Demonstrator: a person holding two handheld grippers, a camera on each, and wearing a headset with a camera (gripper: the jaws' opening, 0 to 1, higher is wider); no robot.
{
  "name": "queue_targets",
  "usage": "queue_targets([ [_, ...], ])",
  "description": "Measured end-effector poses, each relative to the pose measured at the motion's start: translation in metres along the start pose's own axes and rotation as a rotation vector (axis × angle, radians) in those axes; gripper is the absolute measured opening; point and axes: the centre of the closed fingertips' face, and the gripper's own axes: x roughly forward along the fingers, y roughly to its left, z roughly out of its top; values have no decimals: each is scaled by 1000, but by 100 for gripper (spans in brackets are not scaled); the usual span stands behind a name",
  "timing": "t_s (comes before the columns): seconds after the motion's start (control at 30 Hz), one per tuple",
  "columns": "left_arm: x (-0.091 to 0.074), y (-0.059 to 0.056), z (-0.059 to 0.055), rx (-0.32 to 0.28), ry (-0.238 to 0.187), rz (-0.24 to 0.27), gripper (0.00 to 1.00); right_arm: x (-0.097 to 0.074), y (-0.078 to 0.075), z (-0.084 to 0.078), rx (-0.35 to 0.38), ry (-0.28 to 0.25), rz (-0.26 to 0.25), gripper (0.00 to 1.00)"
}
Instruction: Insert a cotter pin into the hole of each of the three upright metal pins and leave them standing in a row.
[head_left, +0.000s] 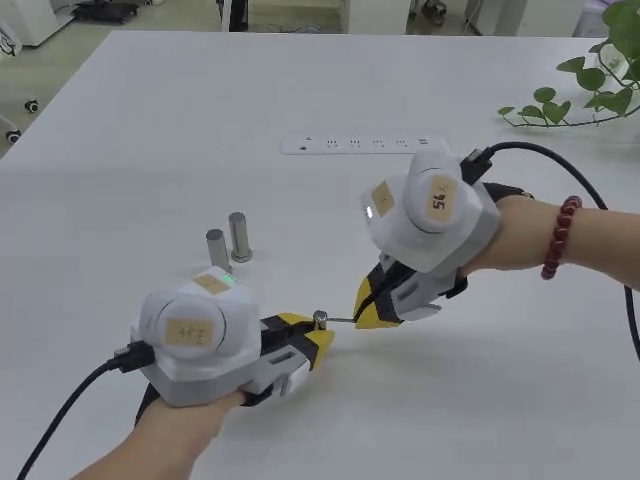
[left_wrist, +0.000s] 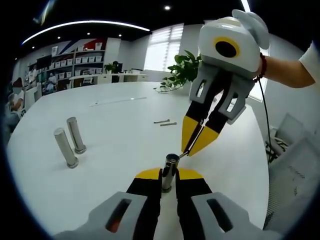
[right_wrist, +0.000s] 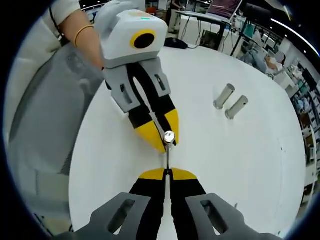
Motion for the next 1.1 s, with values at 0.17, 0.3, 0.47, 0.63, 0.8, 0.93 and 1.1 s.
queue_targets([
  [0.17, 1, -1, 0, -13, -3, -6, 8, 0, -1, 1, -11, 14, 2, 3],
  [0.3, 1, -1, 0, -11, -3, -4, 8, 0, -1, 3, -19, 17, 4, 3],
  [0.47, 1, -1, -1, -9, -1, -4, 8, -1, -1, 3, -36, 38, 3, 3],
  [0.63, 1, -1, -1, -6, -1, -5, 8, -1, -1, 5, -33, 50, 2, 3],
  [0.8, 2, -1, -1, -4, -1, -4, 8, -1, -2, 5, -35, 67, 1, 3],
  [0.93, 2, -1, -2, -1, 1, -6, 8, -2, -2, 5, -36, 72, 1, 3],
  [1.1, 2, -1, -2, -1, -2, -9, 8, -3, -4, 9, -44, 60, -1, 3],
])
